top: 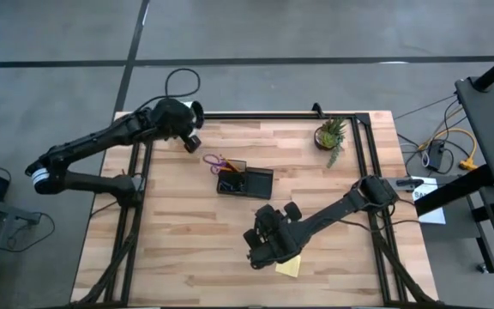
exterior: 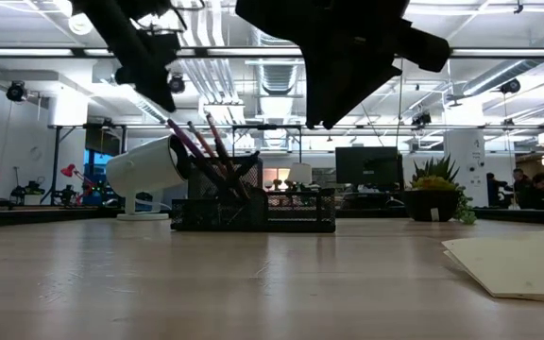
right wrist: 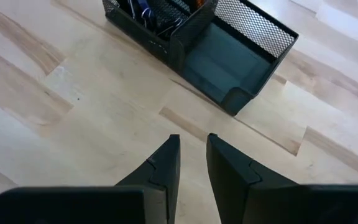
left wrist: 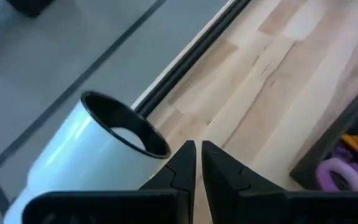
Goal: Pick and place office supplies into organizer
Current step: Put the yellow sticky note into the black desk organizer
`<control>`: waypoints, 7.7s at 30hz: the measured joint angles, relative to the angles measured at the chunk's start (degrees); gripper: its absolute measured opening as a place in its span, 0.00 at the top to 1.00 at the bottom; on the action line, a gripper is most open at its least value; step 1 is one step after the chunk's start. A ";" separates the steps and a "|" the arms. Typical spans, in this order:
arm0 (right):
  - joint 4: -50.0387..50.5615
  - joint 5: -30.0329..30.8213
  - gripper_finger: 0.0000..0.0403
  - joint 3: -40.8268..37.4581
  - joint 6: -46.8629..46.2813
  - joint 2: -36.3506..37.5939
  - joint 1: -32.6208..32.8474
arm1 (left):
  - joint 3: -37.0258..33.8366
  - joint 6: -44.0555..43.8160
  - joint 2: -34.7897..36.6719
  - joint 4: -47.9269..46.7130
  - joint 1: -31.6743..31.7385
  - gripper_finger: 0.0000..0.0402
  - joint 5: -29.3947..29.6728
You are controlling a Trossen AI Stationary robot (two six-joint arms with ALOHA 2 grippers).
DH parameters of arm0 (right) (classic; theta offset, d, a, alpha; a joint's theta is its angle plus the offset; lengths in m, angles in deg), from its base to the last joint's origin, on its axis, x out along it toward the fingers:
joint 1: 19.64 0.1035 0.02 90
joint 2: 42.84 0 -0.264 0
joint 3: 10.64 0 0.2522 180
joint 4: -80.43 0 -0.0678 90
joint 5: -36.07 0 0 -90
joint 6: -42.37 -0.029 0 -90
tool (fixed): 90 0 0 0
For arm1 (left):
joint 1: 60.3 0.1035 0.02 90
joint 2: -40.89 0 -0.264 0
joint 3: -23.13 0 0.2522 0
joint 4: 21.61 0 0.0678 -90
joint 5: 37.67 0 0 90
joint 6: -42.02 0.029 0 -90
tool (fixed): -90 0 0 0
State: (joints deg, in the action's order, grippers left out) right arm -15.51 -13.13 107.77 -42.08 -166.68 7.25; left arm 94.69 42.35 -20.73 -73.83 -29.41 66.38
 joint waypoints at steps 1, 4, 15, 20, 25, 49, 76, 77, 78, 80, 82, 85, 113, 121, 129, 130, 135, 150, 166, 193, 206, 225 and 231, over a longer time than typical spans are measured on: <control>0.00 -0.08 0.83 0.00 0.02 0.00 0.00 | 0.02 0.70 0.97 -0.06 -0.05 0.97 -0.02; 0.07 -0.13 0.83 0.00 0.84 0.00 -0.02 | 0.11 1.55 3.21 -0.15 -0.20 0.97 -0.61; -1.74 -6.51 0.83 0.26 10.62 0.25 -0.58 | -0.02 -10.56 9.23 -0.42 -1.48 0.97 -47.39; -4.74 -9.65 0.84 0.88 24.49 5.23 -2.97 | 0.59 -13.93 12.78 0.67 -1.51 0.97 -46.25; -9.17 -11.10 0.89 -2.59 36.36 15.38 -5.70 | 0.66 -15.60 17.87 1.01 -1.66 0.97 -46.41; -47.64 -17.06 0.98 -44.30 28.43 57.39 -5.50 | -4.53 -27.00 32.39 1.13 -1.66 0.97 -54.21; -61.54 -54.42 0.96 -50.18 8.16 32.19 0.16 | -24.69 -28.23 20.73 28.93 -25.55 0.97 -56.18; -59.14 -54.39 0.95 -49.85 8.15 32.05 0.13 | -24.92 -27.75 20.43 28.78 -26.98 0.97 -54.58; -56.20 -54.38 0.93 -49.55 8.20 31.94 0.11 | -25.06 -27.09 19.92 28.76 -28.24 0.97 -52.95; -52.74 -54.37 0.88 -48.63 8.51 31.80 0.13 | -25.36 -26.45 19.04 28.72 -30.55 0.97 -49.95; -50.04 -54.38 0.81 -48.11 10.16 32.04 0.25 | -25.49 -26.29 17.85 28.62 -32.52 0.97 -47.71; -48.20 -54.38 0.69 -47.58 13.08 31.80 0.29 | -25.57 -24.14 16.17 27.83 -35.05 0.97 -45.77; -30.35 -35.74 0.49 -35.21 49.06 18.39 4.51 | -19.08 -24.09 -8.97 36.81 -58.11 0.97 -25.01; -32.11 -36.68 0.49 -35.17 48.29 13.39 4.46 | -18.99 -25.17 -9.47 37.00 -58.75 0.97 -22.97; -31.60 -37.55 0.51 -33.21 47.99 10.94 4.46 | -19.04 -25.50 -9.16 37.08 -58.75 0.97 -22.48; -31.46 -37.53 0.53 -33.11 47.98 10.87 4.44 | -19.04 -25.50 -9.16 36.97 -58.75 0.97 -22.47; -31.30 -37.33 0.67 -32.86 48.00 10.80 4.37 | -19.05 -25.50 -9.16 36.96 -58.75 0.97 -22.05; -28.48 -36.41 0.98 -31.58 45.21 10.82 -0.56 | -19.06 -25.48 -9.10 36.98 -58.75 0.97 -20.88; -7.47 -17.08 0.98 -14.96 46.37 16.41 -3.60 | -19.16 -23.49 -6.79 35.30 -58.69 0.97 -19.32; -10.60 -26.88 0.40 -16.81 61.85 7.34 4.46 | -20.20 -23.90 -6.56 35.36 -58.66 0.97 -18.52; -11.08 -21.30 0.42 -17.11 62.57 2.88 4.07 | -20.28 -23.91 -6.58 35.09 -58.66 0.97 -18.54; -10.01 -27.52 0.53 -16.98 55.10 9.19 -0.85 | -20.80 -34.41 -6.58 34.84 -52.12 0.97 -18.58; -8.94 -29.41 0.53 -17.91 46.47 10.20 -0.41 | -20.90 -32.54 -6.82 40.72 -42.75 0.97 -28.40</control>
State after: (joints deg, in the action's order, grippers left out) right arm -24.46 -42.54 89.85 4.39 -156.47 6.84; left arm 73.80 9.81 -27.55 -33.11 -72.16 37.98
